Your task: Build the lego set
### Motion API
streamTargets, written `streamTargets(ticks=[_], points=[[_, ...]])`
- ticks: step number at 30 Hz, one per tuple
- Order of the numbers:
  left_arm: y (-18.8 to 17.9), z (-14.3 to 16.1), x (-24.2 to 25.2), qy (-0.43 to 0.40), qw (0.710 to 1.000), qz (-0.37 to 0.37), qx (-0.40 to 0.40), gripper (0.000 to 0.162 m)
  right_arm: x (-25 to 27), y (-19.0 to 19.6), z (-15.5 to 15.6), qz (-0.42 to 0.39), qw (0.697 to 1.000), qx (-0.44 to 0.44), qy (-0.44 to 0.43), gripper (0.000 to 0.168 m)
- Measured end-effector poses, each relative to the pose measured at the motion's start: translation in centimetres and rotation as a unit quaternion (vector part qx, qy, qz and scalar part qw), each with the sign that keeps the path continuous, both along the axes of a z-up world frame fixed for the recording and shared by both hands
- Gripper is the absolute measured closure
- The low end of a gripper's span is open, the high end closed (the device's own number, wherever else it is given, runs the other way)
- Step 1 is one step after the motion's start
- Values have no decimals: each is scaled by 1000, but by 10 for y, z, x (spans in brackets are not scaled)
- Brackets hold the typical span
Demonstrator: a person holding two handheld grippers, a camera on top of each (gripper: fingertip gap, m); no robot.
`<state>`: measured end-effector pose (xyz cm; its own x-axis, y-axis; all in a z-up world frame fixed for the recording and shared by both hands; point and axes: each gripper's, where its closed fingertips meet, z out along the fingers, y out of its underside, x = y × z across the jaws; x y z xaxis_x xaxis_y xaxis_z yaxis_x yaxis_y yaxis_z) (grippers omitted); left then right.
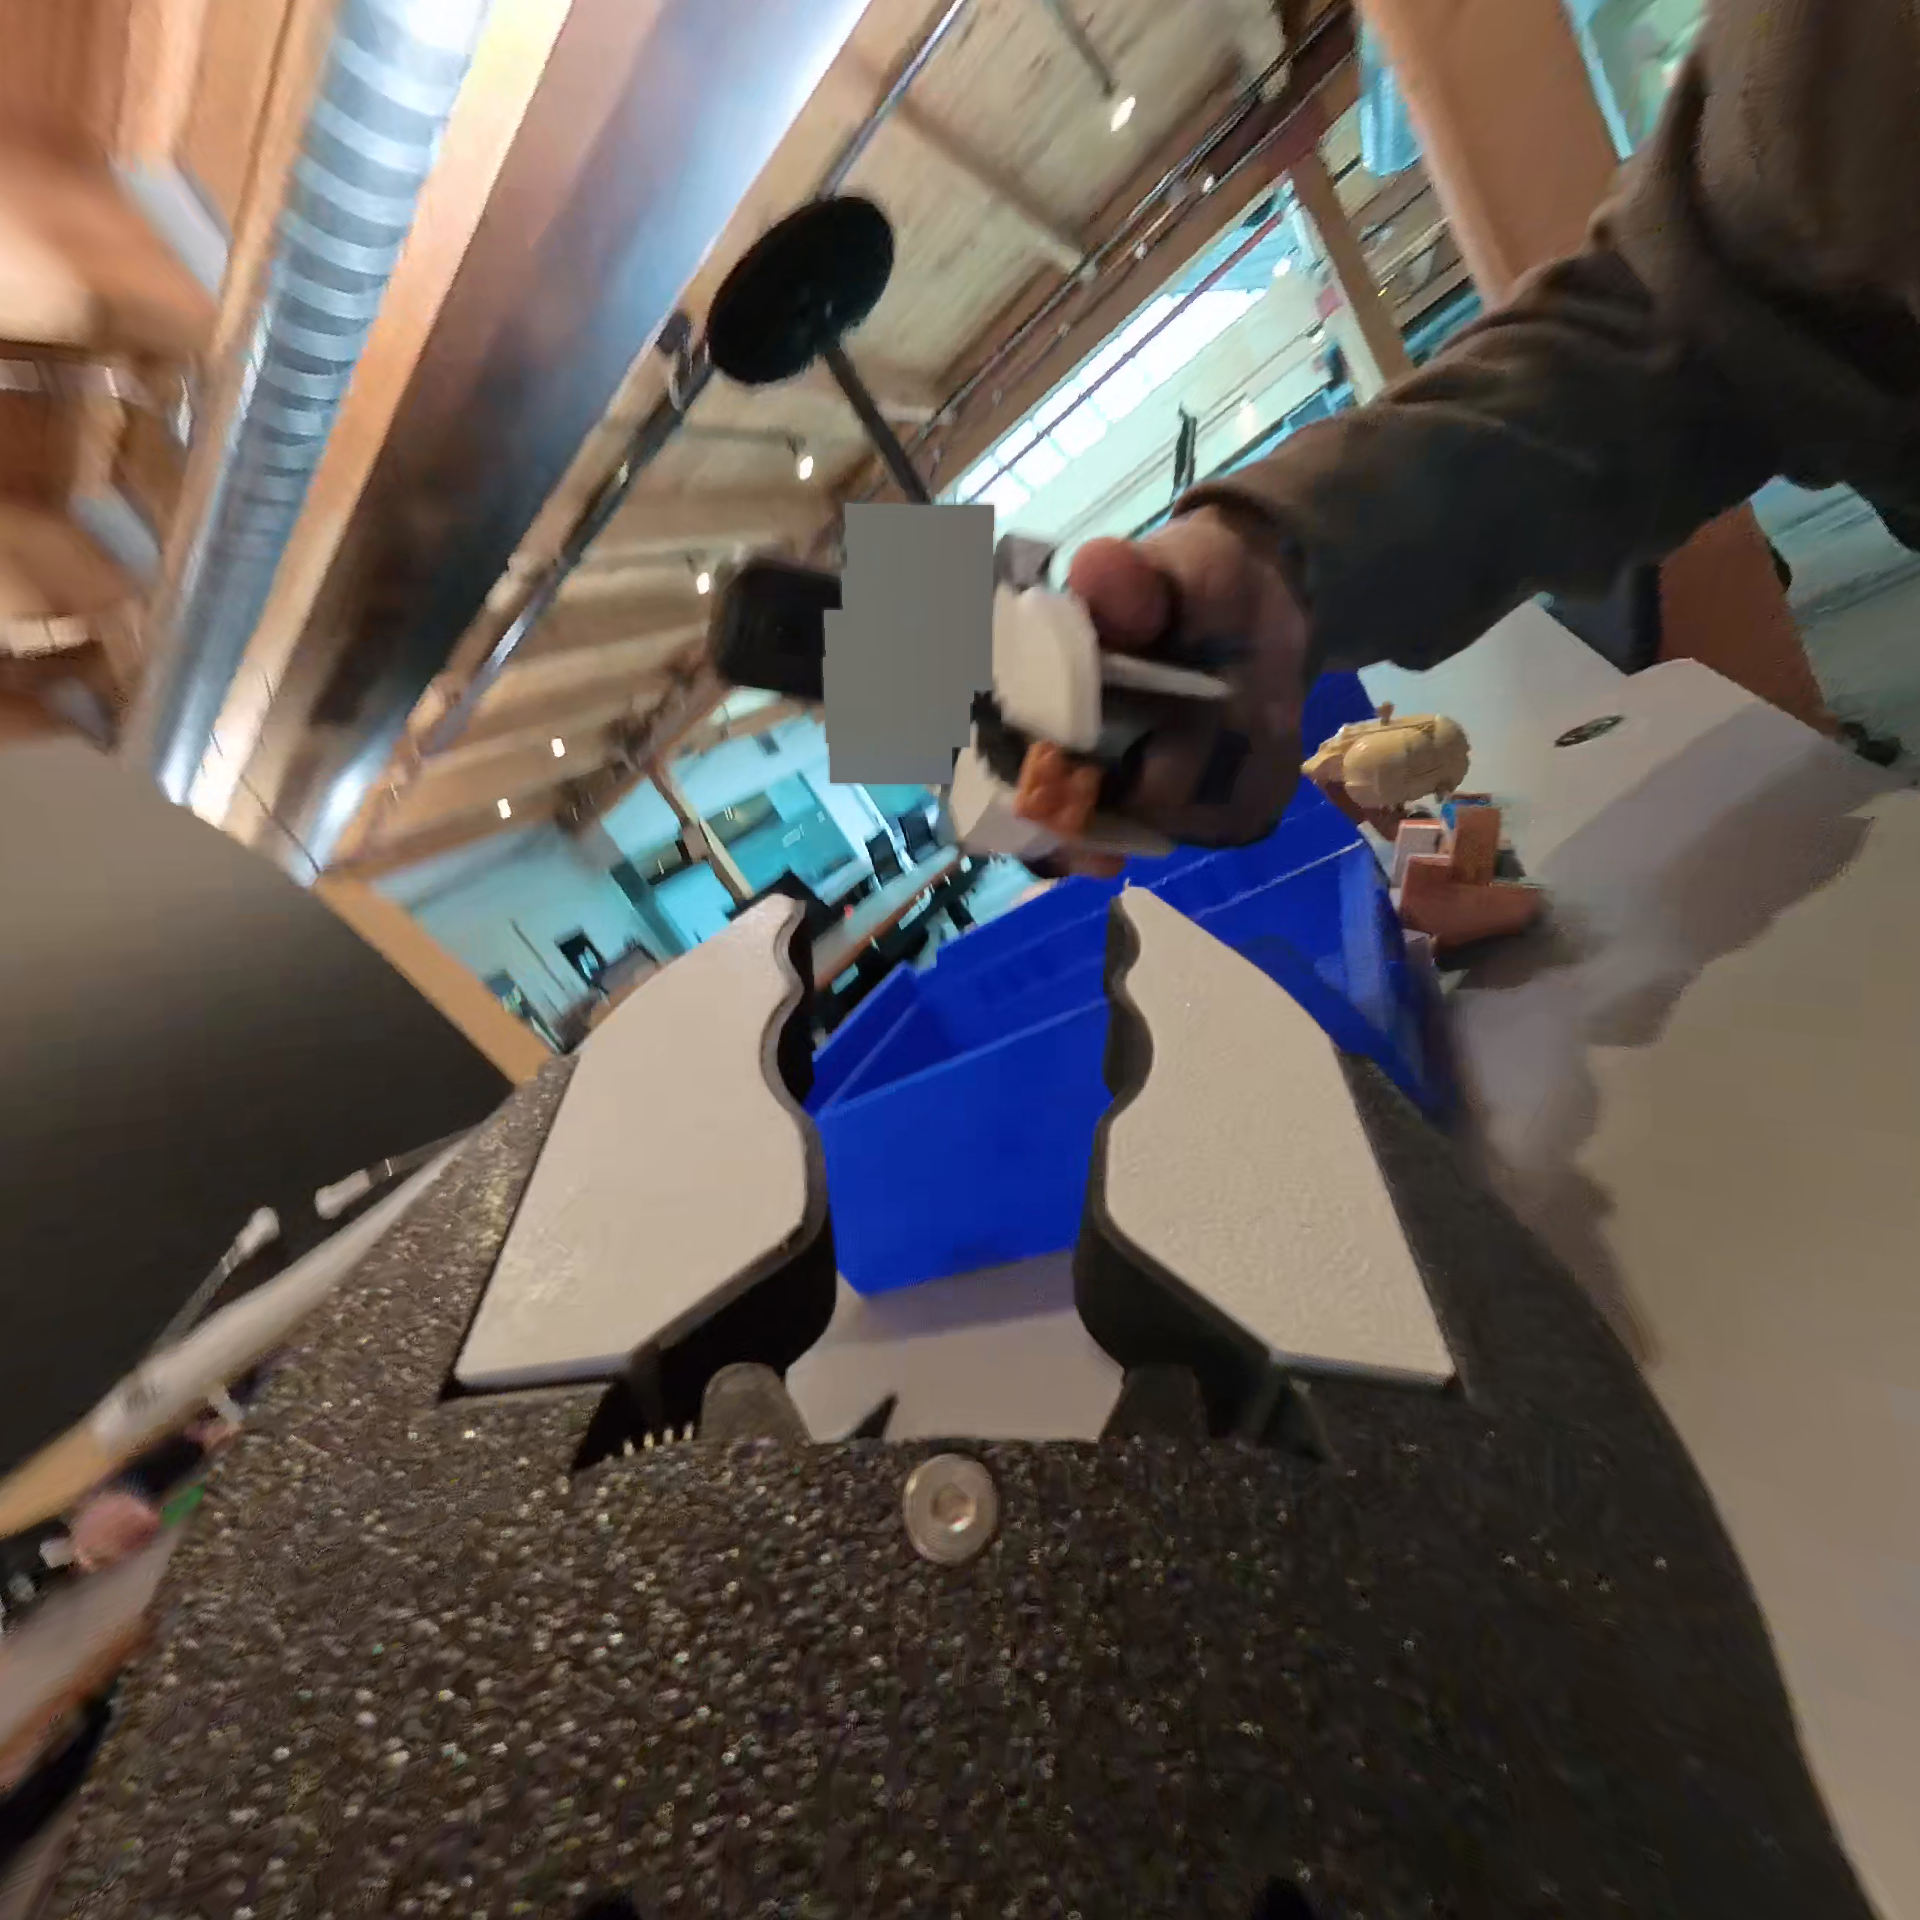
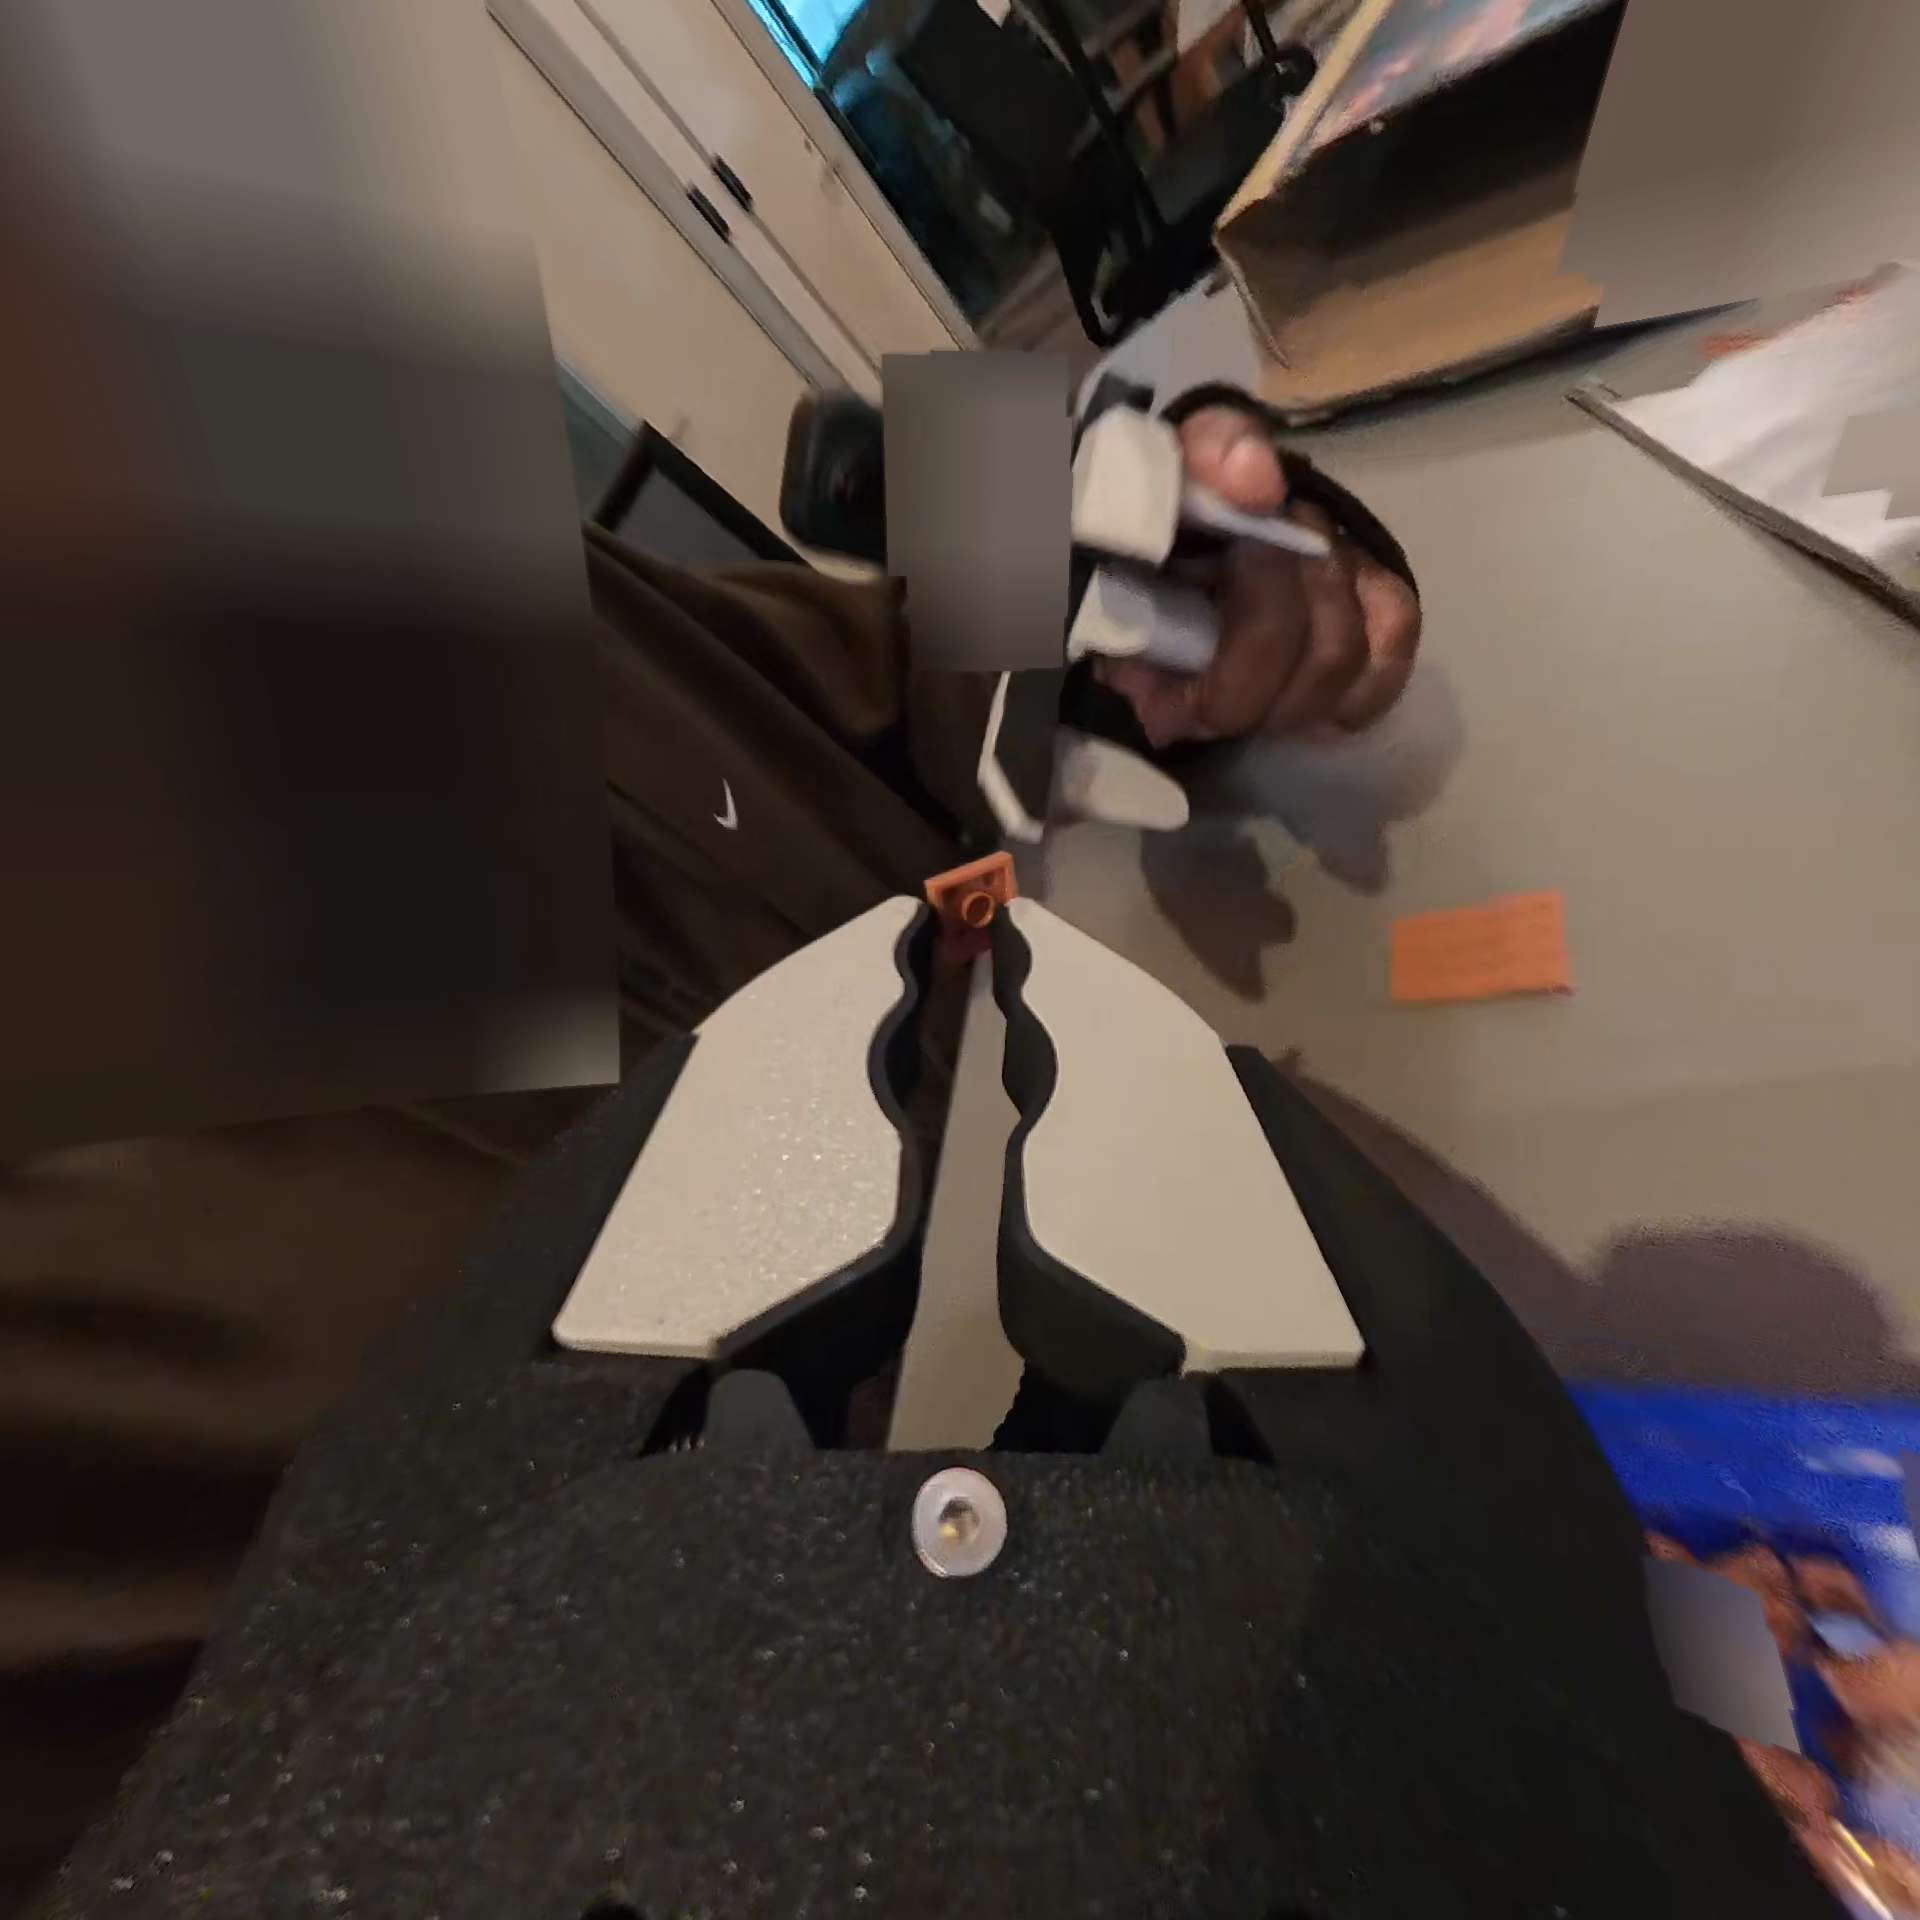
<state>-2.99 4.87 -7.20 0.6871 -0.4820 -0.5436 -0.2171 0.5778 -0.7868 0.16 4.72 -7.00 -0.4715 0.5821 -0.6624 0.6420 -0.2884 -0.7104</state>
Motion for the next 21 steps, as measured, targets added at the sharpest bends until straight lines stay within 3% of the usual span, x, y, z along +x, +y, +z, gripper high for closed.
streamTargets(ticks=[10,14,21], points=[[-29,5,22,59,995,-23,78,127,-21,-39,0,9,998,-67,17,158],[-28,2,23,66,995,-13,78,144,-21,-41,-2,11,997,-72,19,157],[-19,-8,21,75,997,-18,22,145,-22,-31,-13,2,998,-67,13,157]])
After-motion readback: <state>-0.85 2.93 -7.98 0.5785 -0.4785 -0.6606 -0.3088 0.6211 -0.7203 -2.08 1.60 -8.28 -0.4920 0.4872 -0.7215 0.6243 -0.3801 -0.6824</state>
